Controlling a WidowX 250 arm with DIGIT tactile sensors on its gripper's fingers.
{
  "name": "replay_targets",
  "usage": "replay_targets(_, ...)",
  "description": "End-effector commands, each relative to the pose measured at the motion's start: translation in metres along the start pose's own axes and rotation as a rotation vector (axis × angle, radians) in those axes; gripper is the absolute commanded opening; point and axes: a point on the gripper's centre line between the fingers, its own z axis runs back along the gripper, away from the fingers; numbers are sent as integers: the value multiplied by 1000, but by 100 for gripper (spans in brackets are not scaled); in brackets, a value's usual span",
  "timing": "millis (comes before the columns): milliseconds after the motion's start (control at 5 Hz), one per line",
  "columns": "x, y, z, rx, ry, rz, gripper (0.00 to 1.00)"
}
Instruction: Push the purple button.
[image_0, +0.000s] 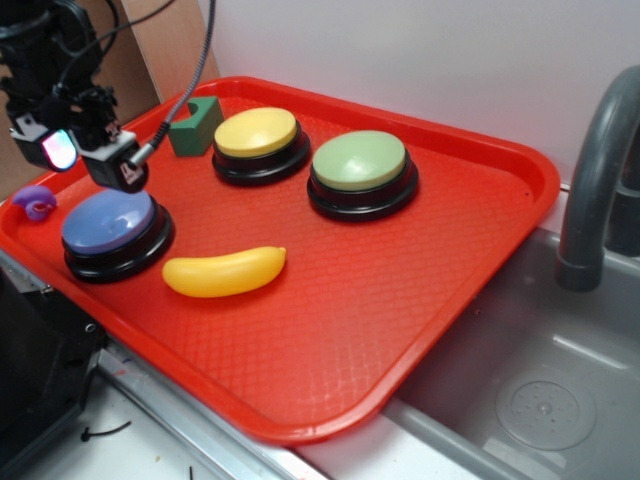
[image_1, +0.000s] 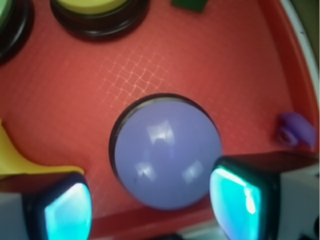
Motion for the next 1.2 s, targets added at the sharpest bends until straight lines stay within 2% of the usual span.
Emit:
replay_targets(0, -2, 4, -27, -1, 42, -56, 100)
replay_targets(400, 4, -2, -31, 17, 77, -103, 100)
replay_targets(800, 6, -14, 15, 18, 7, -154, 100)
replay_targets(1000, 12, -27, 33, 22, 3, -179, 100)
